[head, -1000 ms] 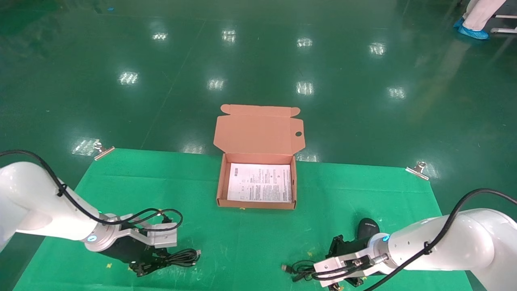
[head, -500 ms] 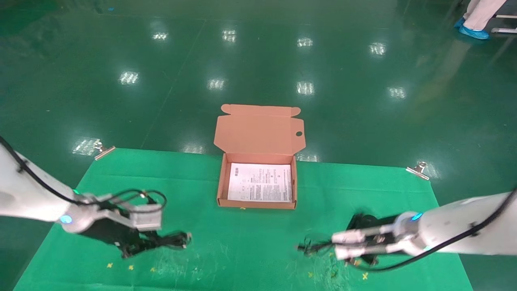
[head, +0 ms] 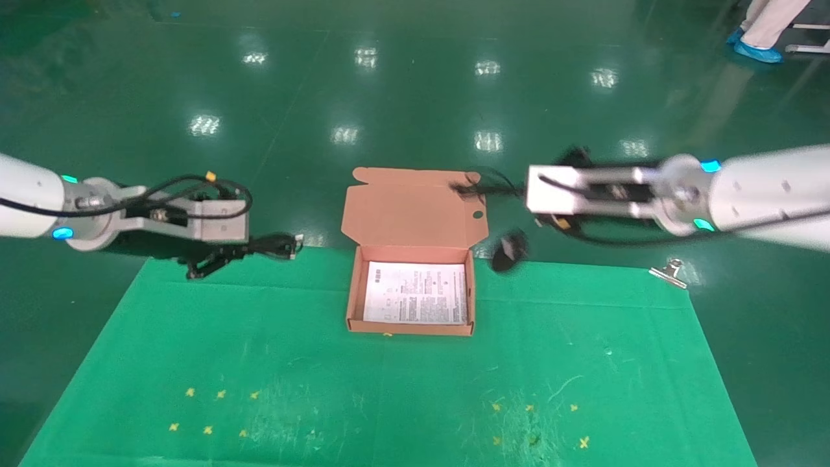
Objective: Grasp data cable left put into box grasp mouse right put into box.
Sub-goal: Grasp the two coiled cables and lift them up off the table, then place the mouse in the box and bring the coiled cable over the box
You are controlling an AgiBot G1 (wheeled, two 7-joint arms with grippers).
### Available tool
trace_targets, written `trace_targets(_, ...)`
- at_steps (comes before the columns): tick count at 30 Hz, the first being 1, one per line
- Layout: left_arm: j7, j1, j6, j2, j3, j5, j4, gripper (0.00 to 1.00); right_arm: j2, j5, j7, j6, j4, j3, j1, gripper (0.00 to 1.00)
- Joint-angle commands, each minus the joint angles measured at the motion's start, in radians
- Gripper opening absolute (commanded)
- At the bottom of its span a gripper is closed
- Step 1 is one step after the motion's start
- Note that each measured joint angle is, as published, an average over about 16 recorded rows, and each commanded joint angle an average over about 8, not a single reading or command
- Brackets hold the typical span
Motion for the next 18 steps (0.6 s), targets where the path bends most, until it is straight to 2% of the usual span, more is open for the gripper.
trace_targets(1, -0.034, -0.002, -0.019, -0.004, 0.003, 0.026, -0.052, 0.00, -0.029, 0.010, -0.020, 0.015, -0.022, 0.006, 0.028, 0.00)
trace_targets(8, -0.081, -0.021, -0.075, 0.027, 0.003, 0.079, -0.084, 0.00, -0.145, 0.053, -0.104, 0.071, -0.144, 0.020, 0.098, 0.00)
trace_targets(18, -0.085, -0.057, -0.146, 0.083, -0.006, 0.113, -0.046, 0.00, -0.284, 0.109, -0.206, 0.138, -0.314, 0.040, 0.175, 0.00)
